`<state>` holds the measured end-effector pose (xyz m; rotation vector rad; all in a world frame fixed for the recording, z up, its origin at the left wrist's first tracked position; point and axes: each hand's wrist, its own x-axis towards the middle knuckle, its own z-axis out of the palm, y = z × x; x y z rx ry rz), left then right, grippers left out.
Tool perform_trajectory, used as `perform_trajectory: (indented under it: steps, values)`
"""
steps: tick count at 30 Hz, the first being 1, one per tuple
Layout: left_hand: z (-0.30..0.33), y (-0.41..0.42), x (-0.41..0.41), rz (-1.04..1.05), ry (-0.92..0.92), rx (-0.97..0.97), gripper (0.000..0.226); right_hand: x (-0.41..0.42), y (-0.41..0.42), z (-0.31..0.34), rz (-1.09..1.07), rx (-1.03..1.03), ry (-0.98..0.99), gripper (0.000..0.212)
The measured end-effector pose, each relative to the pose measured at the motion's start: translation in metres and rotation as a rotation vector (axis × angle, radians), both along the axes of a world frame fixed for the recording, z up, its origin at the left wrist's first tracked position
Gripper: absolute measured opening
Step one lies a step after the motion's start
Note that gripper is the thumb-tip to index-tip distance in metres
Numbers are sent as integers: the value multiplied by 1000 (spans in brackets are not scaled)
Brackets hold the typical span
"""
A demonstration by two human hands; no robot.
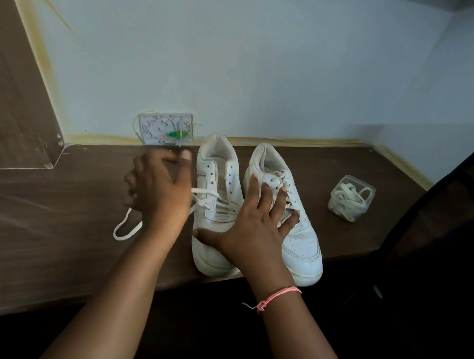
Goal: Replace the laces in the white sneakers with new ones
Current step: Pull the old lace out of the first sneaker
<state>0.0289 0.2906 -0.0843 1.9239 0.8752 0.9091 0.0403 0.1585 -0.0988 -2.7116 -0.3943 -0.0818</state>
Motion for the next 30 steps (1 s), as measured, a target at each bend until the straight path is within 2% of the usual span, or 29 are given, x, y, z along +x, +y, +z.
perform_trajectory:
  steps: [2, 4, 6, 8, 9, 11, 14, 16, 17, 18, 21, 23, 26, 30]
  values:
    - [-4, -4, -2, -163, 133, 248, 32, 1, -1, -2, 2, 22, -1, 135]
    - [-10, -7, -3, -258, 235, 380, 34, 1, -1, -3, 7, 45, -7, 132]
    - [-16, -8, -2, -300, 299, 454, 29, 1, 0, -3, 6, 61, -15, 130]
    - [-19, -7, 2, -324, 301, 441, 19, 1, 0, -3, 2, 68, -16, 131]
    - [-19, -7, 4, -322, 258, 378, 15, 1, 0, -3, 3, 66, -14, 132]
    - [-13, -7, 7, -233, 61, 115, 13, 1, -1, -2, 5, 47, -7, 134]
    - [-2, -1, 7, 70, -239, -248, 19, 0, -1, -1, -2, -1, 3, 136]
    - [2, 6, 4, 180, -306, -367, 16, 0, -1, -1, -8, -22, 5, 136]
    - [2, 8, 2, 182, -287, -364, 16, -1, -1, -1, -12, -27, 5, 136]
    - [1, 9, 0, 160, -226, -289, 21, -1, -1, -1, -15, -30, 5, 136]
    - [-4, 8, -5, -54, 30, 241, 26, -1, 0, -3, -18, -27, -4, 135]
    - [-6, 5, -6, -212, 171, 425, 28, -1, 1, -3, -19, -16, -10, 135]
    - [-11, 1, -7, -346, 269, 459, 25, -1, 1, -3, -15, -7, -9, 134]
    - [-11, 2, -4, -384, 310, 414, 17, -1, 0, -3, -17, -17, 1, 133]
